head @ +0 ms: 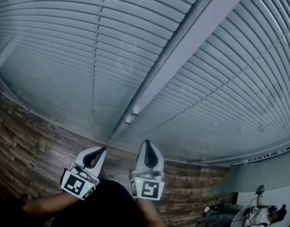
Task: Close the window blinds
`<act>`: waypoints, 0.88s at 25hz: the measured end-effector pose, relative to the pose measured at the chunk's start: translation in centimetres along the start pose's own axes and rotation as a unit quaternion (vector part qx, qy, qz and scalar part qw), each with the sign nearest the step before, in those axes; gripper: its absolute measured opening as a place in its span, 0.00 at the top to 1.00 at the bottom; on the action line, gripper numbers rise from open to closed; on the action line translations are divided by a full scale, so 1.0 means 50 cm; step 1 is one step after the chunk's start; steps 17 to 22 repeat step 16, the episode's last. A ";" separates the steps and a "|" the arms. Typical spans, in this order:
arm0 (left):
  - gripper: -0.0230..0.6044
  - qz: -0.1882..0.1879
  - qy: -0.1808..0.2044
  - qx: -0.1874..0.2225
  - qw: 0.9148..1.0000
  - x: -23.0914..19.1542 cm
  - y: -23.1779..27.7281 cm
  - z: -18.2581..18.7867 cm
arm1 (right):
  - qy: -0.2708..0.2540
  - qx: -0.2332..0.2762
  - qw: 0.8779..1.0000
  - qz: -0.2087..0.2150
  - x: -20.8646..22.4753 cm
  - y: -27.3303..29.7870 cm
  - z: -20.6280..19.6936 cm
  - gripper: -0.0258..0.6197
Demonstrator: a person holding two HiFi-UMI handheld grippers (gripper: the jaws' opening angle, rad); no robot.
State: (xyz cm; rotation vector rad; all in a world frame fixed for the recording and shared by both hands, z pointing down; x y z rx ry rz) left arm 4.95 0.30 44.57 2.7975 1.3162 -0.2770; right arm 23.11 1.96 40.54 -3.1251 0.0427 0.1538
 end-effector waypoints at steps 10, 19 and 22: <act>0.97 0.006 -0.014 -0.006 1.000 0.042 0.011 -0.009 | -0.022 0.037 0.999 0.002 -0.013 -0.031 0.028 0.96; 0.97 0.004 -0.015 -0.001 1.000 0.082 0.013 -0.015 | -0.011 0.036 0.999 0.012 -0.002 -0.054 0.023 0.96; 0.97 0.004 -0.015 -0.001 1.000 0.082 0.013 -0.015 | -0.011 0.036 0.999 0.012 -0.002 -0.054 0.023 0.96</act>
Point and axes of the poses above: the fingertips, and each gripper's own axes: y forward along the fingers, x to its right, z out of its top, the point moved 6 cm from there along -y, backward along the fingers
